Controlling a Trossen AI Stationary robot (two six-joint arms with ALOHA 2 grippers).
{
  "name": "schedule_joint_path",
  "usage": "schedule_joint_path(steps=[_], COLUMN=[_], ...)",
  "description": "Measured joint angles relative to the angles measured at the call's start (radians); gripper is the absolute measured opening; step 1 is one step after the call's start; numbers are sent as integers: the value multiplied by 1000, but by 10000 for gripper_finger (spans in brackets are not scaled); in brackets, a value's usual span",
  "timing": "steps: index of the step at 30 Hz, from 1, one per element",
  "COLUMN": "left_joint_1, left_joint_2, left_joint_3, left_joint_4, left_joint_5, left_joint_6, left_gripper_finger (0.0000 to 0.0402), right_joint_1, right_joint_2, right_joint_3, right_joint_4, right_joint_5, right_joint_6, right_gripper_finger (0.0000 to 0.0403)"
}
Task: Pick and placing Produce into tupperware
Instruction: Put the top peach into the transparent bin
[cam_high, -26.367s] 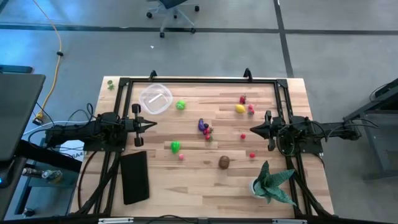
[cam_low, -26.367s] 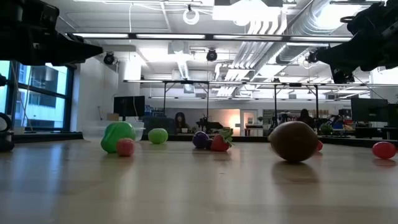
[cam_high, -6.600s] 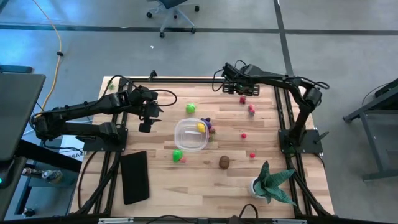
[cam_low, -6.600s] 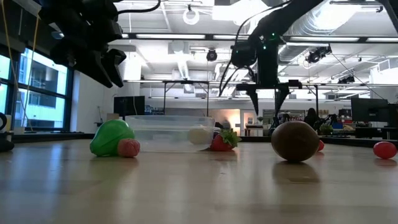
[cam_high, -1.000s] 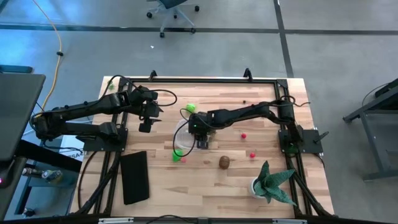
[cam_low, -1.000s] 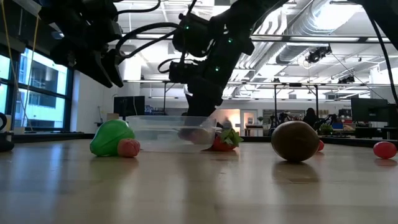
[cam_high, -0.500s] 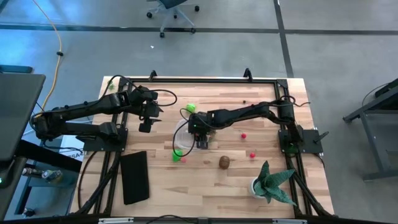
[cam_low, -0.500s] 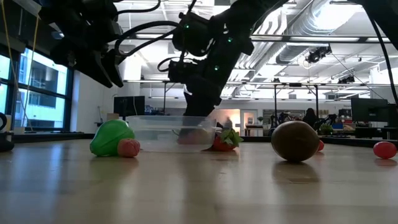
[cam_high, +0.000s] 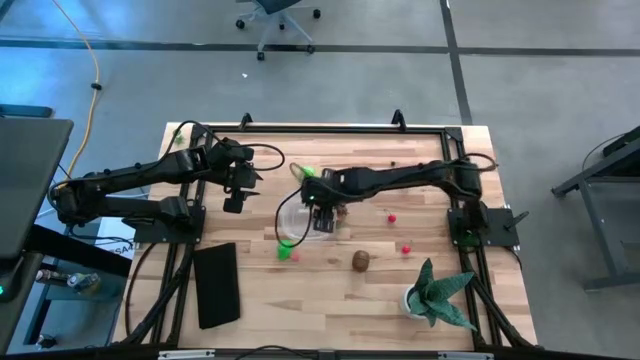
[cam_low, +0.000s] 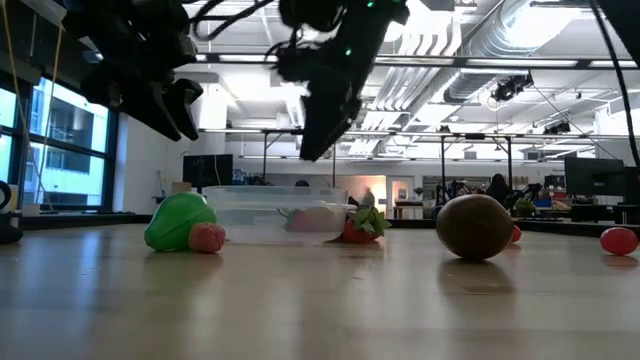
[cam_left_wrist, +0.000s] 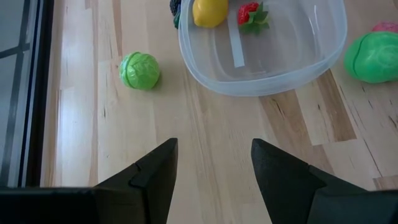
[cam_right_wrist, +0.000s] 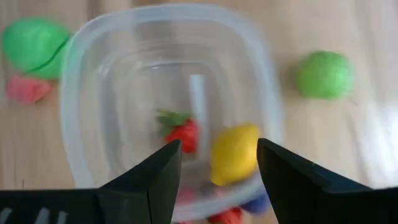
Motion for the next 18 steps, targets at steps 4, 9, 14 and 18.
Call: schedule_joint_path(steps=[4, 9, 14, 18], left_joint_1=[0, 0, 0, 0], left_joint_2=[0, 0, 0, 0], left_joint_3=[0, 0, 0, 0], left_joint_4=[0, 1, 0, 1], left_joint_5=[0, 0, 0, 0], left_joint_6=[0, 0, 0, 0], left_gripper_finger=[193, 193, 193, 193], right_joint_1=[-29, -94, -224, -348], right_joint_2=[-135, -309, -415, -431], right_joint_3=[-93, -223, -325, -408], right_joint_4=[-28, -151, -280, -302], right_joint_5=[97, 198, 201, 152], right_joint_6=[149, 484, 723, 759], right_gripper_finger=[201, 201, 201, 201])
